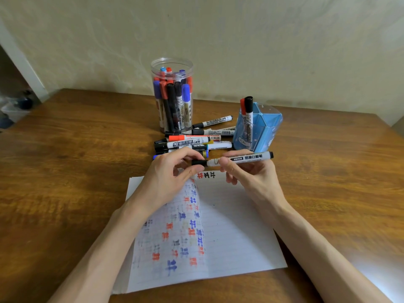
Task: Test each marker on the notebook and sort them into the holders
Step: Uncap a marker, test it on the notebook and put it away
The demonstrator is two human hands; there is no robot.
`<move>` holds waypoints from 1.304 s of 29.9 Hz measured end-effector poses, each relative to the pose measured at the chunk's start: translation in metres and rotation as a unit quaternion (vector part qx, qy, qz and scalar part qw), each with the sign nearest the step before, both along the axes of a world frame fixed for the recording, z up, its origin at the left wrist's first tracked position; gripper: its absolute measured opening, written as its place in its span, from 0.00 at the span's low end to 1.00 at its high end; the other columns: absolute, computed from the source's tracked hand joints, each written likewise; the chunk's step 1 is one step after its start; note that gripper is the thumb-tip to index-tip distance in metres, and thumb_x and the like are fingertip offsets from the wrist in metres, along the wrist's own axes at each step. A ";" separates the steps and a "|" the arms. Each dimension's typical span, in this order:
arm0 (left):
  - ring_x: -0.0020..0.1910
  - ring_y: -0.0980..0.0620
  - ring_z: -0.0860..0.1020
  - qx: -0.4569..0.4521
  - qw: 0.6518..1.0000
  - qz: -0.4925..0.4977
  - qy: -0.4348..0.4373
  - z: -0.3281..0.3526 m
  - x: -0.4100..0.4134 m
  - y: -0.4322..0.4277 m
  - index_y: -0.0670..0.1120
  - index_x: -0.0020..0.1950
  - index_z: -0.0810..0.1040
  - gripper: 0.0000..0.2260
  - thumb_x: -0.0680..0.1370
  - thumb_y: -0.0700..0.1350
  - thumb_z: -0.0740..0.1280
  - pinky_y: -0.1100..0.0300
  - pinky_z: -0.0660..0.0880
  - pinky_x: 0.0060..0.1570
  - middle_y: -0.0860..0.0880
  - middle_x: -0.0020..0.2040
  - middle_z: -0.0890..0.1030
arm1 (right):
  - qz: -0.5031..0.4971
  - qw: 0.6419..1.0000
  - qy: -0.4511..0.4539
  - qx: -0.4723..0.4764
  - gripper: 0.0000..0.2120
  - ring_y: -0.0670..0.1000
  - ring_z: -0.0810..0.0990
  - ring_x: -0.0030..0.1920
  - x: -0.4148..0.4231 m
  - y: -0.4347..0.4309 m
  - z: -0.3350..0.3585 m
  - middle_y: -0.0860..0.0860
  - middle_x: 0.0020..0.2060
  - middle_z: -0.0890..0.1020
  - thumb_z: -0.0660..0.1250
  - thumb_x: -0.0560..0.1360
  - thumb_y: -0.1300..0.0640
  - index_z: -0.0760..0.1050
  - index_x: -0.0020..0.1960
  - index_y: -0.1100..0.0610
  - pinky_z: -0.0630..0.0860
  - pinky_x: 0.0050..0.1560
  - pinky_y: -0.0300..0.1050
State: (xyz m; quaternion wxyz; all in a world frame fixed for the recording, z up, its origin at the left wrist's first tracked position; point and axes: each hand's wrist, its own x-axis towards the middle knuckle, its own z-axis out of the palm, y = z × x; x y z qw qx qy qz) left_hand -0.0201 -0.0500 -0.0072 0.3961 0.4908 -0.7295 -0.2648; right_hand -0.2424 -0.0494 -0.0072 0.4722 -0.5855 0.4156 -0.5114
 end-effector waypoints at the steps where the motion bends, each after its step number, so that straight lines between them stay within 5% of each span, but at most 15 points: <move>1: 0.54 0.62 0.81 0.002 1.000 -0.002 0.005 0.001 -0.001 0.000 0.52 0.59 0.82 0.13 0.76 0.53 0.70 0.69 0.77 0.52 0.60 0.52 0.83 | 0.002 1.000 -0.002 0.007 0.12 0.53 0.83 0.37 -0.001 0.000 0.000 0.55 0.40 0.87 0.77 0.75 0.54 0.85 0.55 0.58 0.80 0.38 0.43; 9: 0.48 0.59 0.83 0.004 1.000 0.022 0.008 0.002 0.003 0.000 0.51 0.59 0.81 0.08 0.79 0.44 0.70 0.66 0.80 0.47 0.58 0.49 0.84 | 0.052 0.990 -0.067 0.115 0.16 0.57 0.86 0.43 -0.008 -0.004 0.007 0.60 0.48 0.88 0.70 0.79 0.52 0.84 0.61 0.60 0.82 0.45 0.46; 16: 0.39 0.54 0.84 -0.005 0.999 0.039 0.031 0.005 0.005 0.003 0.49 0.55 0.83 0.08 0.79 0.38 0.72 0.67 0.80 0.43 0.51 0.42 0.85 | 0.013 0.995 0.095 -0.019 0.11 0.49 0.84 0.35 -0.019 -0.006 0.000 0.52 0.39 0.88 0.76 0.76 0.56 0.87 0.56 0.59 0.81 0.39 0.40; 24: 0.38 0.60 0.85 -0.028 0.999 0.037 0.008 0.005 0.000 0.007 0.45 0.55 0.84 0.08 0.79 0.35 0.71 0.73 0.76 0.41 0.55 0.38 0.85 | 0.008 0.995 0.097 -0.031 0.06 0.45 0.83 0.35 -0.012 0.000 -0.014 0.47 0.39 0.87 0.76 0.77 0.55 0.86 0.53 0.53 0.79 0.38 0.37; 32: 0.50 0.56 0.83 0.014 0.998 0.021 0.066 0.013 -0.009 0.001 0.51 0.54 0.80 0.07 0.78 0.42 0.72 0.66 0.79 0.48 0.57 0.48 0.84 | 0.004 0.984 0.158 -0.089 0.11 0.43 0.86 0.47 -0.021 -0.018 -0.009 0.40 0.47 0.88 0.78 0.74 0.54 0.87 0.56 0.53 0.78 0.46 0.35; 36: 0.52 0.57 0.84 -0.015 0.996 0.009 0.082 0.037 -0.025 -0.007 0.49 0.55 0.81 0.06 0.79 0.43 0.72 0.62 0.81 0.51 0.55 0.50 0.84 | -0.112 0.976 0.160 -0.093 0.11 0.48 0.85 0.48 -0.025 -0.019 -0.009 0.44 0.47 0.87 0.77 0.75 0.47 0.86 0.53 0.52 0.83 0.48 0.44; 39: 0.50 0.57 0.85 -0.065 0.990 0.011 0.127 0.061 -0.040 -0.017 0.44 0.55 0.80 0.05 0.80 0.40 0.71 0.63 0.81 0.48 0.52 0.49 0.85 | -0.261 0.939 0.170 -0.144 0.05 0.48 0.82 0.52 -0.032 -0.022 -0.011 0.46 0.51 0.82 0.75 0.78 0.53 0.81 0.52 0.52 0.82 0.52 0.54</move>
